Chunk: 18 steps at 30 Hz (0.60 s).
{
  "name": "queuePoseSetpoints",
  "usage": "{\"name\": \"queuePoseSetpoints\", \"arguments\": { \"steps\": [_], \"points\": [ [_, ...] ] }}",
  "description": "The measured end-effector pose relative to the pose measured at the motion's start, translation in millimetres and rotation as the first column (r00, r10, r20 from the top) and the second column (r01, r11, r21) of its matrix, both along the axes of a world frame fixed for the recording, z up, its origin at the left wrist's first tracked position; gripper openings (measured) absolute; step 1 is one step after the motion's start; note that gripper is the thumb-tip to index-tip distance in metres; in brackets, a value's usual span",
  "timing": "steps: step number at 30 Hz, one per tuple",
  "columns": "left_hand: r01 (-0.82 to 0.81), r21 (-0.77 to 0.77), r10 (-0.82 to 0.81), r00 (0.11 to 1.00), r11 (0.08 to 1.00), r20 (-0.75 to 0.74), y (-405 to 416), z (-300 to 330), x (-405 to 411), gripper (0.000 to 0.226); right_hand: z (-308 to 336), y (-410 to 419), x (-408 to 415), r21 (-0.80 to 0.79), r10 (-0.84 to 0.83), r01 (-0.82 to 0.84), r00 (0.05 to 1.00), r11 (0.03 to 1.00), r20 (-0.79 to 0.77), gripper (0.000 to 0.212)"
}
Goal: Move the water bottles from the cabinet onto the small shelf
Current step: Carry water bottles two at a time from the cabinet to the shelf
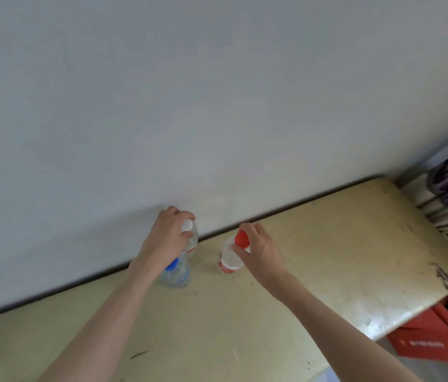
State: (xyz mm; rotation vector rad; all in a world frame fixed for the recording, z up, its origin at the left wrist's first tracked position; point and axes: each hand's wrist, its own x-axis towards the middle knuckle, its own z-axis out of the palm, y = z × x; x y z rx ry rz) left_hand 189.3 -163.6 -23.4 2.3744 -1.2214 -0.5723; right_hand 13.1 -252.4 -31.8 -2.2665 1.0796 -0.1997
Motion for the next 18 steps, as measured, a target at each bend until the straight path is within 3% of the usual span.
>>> {"name": "queuePoseSetpoints", "arguments": {
  "steps": [4,11,18],
  "points": [
    [0.113,-0.038,-0.113,0.994,0.993,0.009,-6,0,-12,0.030,0,-3,-22,-0.013,-0.027,0.027,0.999,1.000,-0.019,0.029],
    [0.346,-0.211,-0.353,0.936,0.914,0.006,-25,25,-74,0.032,10,24,-109,-0.213,-0.080,0.078,0.997,0.974,-0.001,0.026],
    [0.633,-0.324,-0.667,0.745,0.703,0.006,-31,46,-191,0.035,45,82,-254,-0.218,-0.408,0.448,0.889,0.867,0.206,0.033]
  ]
}}
